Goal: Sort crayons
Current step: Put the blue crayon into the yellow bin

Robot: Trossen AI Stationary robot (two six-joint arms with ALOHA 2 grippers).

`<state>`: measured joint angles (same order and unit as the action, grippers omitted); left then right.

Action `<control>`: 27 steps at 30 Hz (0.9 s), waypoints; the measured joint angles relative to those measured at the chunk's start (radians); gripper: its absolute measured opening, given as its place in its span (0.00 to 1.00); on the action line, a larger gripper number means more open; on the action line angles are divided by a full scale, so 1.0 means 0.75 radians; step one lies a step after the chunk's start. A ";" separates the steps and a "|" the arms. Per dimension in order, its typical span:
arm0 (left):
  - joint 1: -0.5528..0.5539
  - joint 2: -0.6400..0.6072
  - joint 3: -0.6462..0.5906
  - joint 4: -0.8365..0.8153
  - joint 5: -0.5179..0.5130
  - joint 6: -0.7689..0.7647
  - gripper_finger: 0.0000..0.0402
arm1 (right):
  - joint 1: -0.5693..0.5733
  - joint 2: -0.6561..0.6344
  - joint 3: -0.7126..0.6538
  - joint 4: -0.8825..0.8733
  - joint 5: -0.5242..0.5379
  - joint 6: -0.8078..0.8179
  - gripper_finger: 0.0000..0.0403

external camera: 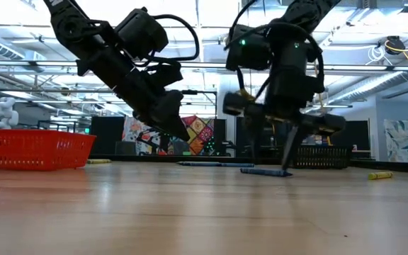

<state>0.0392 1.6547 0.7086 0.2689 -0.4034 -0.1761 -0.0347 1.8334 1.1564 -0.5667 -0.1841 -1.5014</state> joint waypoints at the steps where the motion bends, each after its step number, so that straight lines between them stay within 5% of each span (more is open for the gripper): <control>1: -0.002 0.000 0.000 0.001 0.000 0.000 0.47 | 0.004 -0.002 0.001 0.019 0.000 -0.032 0.45; 10: -0.009 0.000 0.000 0.001 0.004 0.002 0.47 | -0.014 0.027 0.001 0.041 0.058 -0.142 0.45; 16: -0.009 0.000 0.000 0.002 0.009 0.002 0.47 | -0.037 0.083 0.006 0.042 0.048 0.002 0.43; 27: -0.009 0.000 0.000 0.002 0.010 0.001 0.47 | -0.021 0.086 0.003 -0.030 0.074 0.646 0.03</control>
<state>0.0322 1.6547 0.7086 0.2707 -0.3962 -0.1753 -0.0502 1.8981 1.1587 -0.5895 -0.1288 -1.0167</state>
